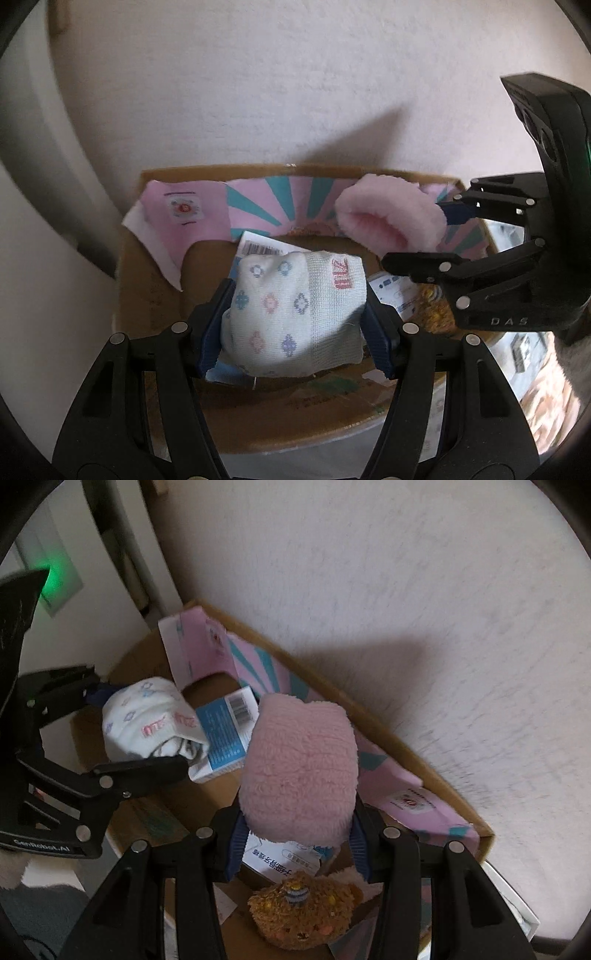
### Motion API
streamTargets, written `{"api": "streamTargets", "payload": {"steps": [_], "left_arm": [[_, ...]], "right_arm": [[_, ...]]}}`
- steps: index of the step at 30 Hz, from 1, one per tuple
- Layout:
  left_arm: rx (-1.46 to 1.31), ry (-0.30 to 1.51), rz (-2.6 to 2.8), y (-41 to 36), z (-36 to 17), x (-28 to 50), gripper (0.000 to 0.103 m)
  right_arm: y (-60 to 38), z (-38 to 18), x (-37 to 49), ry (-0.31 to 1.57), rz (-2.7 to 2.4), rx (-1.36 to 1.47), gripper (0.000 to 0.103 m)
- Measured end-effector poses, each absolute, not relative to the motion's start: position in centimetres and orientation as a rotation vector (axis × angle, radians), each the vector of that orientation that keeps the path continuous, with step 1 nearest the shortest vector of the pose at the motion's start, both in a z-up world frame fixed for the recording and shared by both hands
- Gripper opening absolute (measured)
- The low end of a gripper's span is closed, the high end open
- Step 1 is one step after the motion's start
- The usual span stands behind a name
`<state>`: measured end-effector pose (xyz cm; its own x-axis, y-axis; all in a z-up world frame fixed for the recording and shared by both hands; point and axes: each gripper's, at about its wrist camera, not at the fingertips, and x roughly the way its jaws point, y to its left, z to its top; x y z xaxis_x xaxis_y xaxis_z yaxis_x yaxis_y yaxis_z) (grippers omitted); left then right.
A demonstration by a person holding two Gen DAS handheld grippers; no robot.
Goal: Organize objects
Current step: 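Open the left tool to drop the sock while the right tool releases the wristband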
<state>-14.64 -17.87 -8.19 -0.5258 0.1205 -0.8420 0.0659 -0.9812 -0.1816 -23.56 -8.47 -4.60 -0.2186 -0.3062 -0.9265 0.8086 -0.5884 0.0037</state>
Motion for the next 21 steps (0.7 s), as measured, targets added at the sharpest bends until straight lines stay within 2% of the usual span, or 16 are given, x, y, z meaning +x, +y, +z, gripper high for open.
{"api": "streamTargets", "payload": {"steps": [7,16,17,18,19,20,21], "left_arm": [[-1.544,-0.200,2.664,-16.6,-9.3,-14.9,0.062],[-1.574,-0.153,2.613,-16.2,-9.4,-14.7,0.062],[-1.582,-0.146,2.607,-16.1,-9.4,-14.6,0.064],[-1.591,-0.130,2.605,-15.9,-9.5,-14.6,0.072],[-1.596,-0.122,2.600,-15.8,-9.5,-14.5,0.081],[-1.599,-0.115,2.597,-15.7,-9.6,-14.3,0.103],[-1.589,-0.116,2.596,-15.6,-9.5,-14.1,0.103]], "right_arm": [[-8.8,-6.1,-23.5,0.667,-1.851,1.292,0.043],[-8.8,-5.3,-23.6,0.651,-1.837,1.263,0.043],[-8.7,-5.1,-23.7,0.632,-1.835,1.265,0.045],[-8.7,-5.0,-23.9,0.607,-1.827,1.274,0.046],[-8.5,-4.8,-24.1,0.573,-1.824,1.284,0.053],[-8.3,-4.7,-24.2,0.544,-1.823,1.291,0.067],[-8.1,-4.6,-24.4,0.517,-1.822,1.296,0.075]]}}
